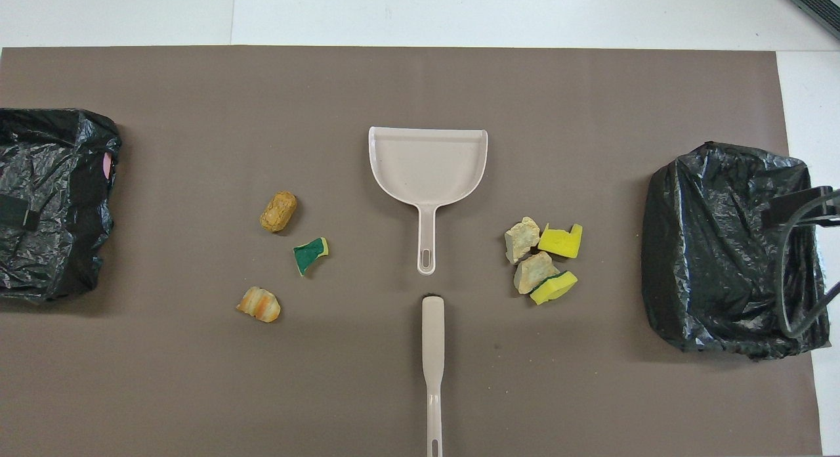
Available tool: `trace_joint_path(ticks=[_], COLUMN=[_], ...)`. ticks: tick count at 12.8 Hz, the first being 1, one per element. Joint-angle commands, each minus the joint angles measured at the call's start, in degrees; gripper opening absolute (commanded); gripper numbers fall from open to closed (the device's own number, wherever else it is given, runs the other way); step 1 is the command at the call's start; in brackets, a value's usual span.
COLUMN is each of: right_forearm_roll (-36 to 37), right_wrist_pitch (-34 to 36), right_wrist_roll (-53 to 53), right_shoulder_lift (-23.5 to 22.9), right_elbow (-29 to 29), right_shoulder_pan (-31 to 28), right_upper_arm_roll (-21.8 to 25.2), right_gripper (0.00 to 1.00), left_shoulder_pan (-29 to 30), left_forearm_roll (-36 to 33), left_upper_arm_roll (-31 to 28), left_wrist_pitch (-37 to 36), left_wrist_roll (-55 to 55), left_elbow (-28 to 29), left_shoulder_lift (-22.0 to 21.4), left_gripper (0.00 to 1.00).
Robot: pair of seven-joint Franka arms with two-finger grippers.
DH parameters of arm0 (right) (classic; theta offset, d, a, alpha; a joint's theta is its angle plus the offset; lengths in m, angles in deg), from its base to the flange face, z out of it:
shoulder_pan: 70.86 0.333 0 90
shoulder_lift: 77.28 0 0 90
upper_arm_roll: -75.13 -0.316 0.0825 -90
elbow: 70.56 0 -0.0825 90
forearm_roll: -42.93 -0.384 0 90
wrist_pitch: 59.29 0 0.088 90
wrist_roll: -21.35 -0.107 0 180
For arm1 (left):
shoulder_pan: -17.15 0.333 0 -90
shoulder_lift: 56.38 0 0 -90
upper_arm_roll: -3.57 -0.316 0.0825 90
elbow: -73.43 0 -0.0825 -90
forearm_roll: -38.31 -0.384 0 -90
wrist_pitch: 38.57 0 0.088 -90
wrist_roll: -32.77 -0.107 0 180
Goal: Sweep and dump trash in bin
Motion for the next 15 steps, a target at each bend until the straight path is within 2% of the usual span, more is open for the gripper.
trace_joint_path(ticks=[1,7,10,12,15], right_forearm_roll=[0.62,0.62,0.8,0.71,0.62], right_wrist_pitch=[-1.15,-0.98,-0.98,-1.06,-1.15], right_wrist_roll=[1.55,1.37,1.37,1.28,1.46], right_shoulder_lift=[0.47,0.47,0.47,0.47,0.56], right_elbow=[-0.67,-0.5,-0.58,-0.67,-0.85], right_shoulder_pan=[-0.6,-0.51,-0.68,-0.33,-0.33], right_upper_arm_roll=[-0.36,-0.53,-0.62,-0.62,-0.71], right_gripper=[1.0,1.0,1.0,1.0,1.0], left_shoulder_pan=[0.17,-0.09,-0.97,-0.97,-0.97], left_forearm_roll=[0.12,0.21,0.3,1.08,3.01], left_upper_arm_roll=[0.22,0.57,3.1,6.97,13.03], left_wrist_pitch=[-0.37,-0.29,-0.2,0.15,2.86], left_wrist_roll=[0.42,0.42,0.51,0.78,4.89], left_elbow=[-0.16,-0.16,0.89,3.6,10.8], left_shoulder_lift=[-0.42,-0.42,-1.03,-2.69,-6.55], left_gripper=[1.0,1.0,1.0,1.0,1.0])
